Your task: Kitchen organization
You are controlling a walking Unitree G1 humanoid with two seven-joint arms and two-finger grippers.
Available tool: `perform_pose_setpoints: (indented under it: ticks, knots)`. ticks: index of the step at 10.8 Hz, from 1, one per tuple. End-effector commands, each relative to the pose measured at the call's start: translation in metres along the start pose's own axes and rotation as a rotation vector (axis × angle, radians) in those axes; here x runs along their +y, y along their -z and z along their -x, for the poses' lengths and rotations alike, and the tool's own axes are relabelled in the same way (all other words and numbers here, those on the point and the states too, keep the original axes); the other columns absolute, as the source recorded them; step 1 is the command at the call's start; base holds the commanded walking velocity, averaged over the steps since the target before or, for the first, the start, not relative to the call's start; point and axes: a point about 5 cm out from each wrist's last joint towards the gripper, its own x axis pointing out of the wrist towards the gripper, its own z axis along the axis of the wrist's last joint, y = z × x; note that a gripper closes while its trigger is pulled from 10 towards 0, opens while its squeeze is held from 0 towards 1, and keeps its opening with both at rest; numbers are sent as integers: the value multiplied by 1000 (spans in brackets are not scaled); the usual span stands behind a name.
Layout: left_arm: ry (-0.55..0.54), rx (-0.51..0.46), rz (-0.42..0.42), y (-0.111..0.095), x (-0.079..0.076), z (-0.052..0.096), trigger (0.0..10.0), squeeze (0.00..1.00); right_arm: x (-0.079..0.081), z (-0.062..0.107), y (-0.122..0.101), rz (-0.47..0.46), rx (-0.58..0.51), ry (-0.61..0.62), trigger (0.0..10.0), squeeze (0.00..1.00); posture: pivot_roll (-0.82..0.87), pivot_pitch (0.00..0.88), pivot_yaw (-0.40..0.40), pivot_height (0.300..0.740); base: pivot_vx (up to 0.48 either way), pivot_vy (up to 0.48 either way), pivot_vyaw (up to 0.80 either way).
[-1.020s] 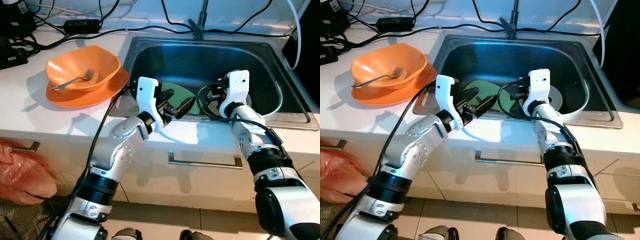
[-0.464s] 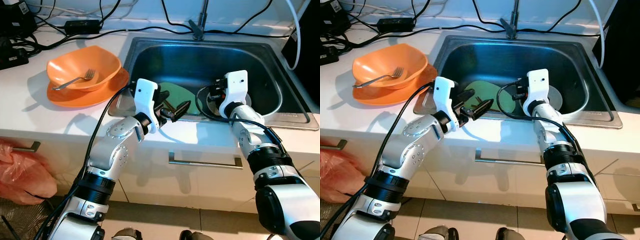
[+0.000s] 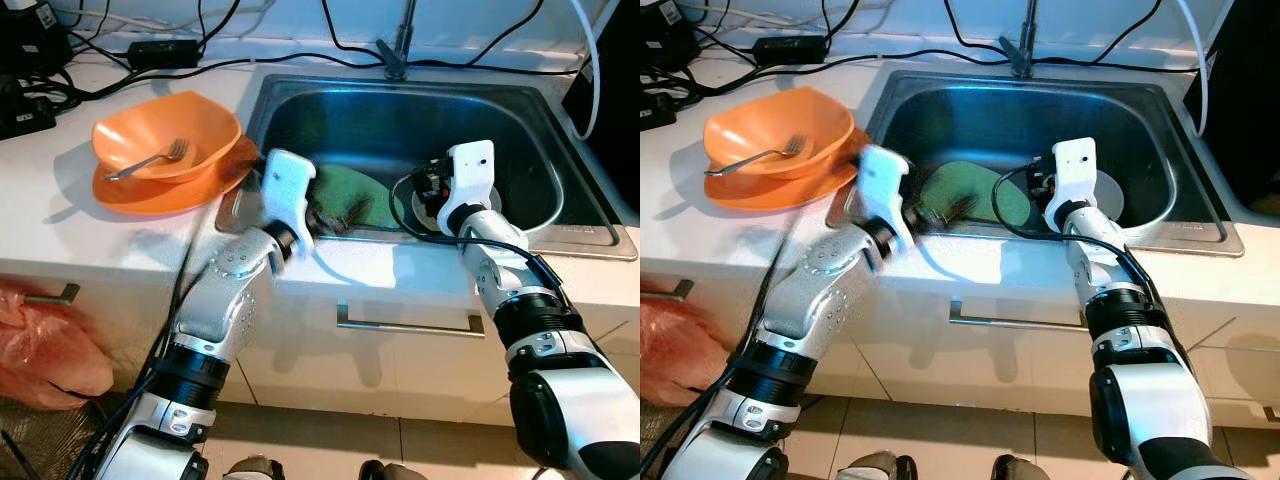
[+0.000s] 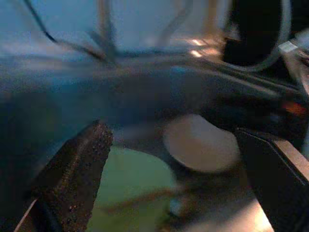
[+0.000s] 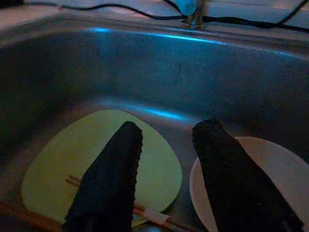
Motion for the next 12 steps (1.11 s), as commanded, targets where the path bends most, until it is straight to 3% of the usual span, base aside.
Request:
perform_pose_setpoints:
  ticks: [1, 2, 5, 6, 8, 10, 12]
  knots:
    - [-70, -72, -98, -10, 4, 3, 10000, 1000, 1, 1, 7, -63, 27, 3, 10000, 1000, 27, 104, 9, 740, 0, 0, 0]
    - [-106, -95, -189, -13, 7, 5, 10000, 1000, 0, 0, 6, -80, 21, 7, 10000, 1000, 28, 103, 10, 740, 0, 0, 0]
    - [-333, -240, -297, -17, 16, 32, 10000, 1000, 8, 1, 5, -57, 14, -56, 10000, 1000, 31, 101, 6, 740, 0, 0, 0]
    - [-414, -272, -371, -18, 21, 50, 10000, 1000, 27, 5, -11, -113, -61, -218, 10000, 1000, 33, 101, -1, 740, 0, 0, 0]
    - [-518, -277, -417, -20, 34, 62, 10000, 1000, 52, 32, -22, -114, -104, -534, 10000, 1000, 34, 101, -2, 740, 0, 0, 0]
    - [-571, -265, -441, -22, 45, 70, 10000, 1000, 55, 54, -26, -93, -95, -634, 10000, 1000, 36, 102, 0, 740, 0, 0, 0]
    - [-672, -238, -462, -23, 67, 85, 10000, 1000, 64, 77, -41, -107, -95, -764, 10000, 1000, 41, 94, 0, 740, 0, 0, 0]
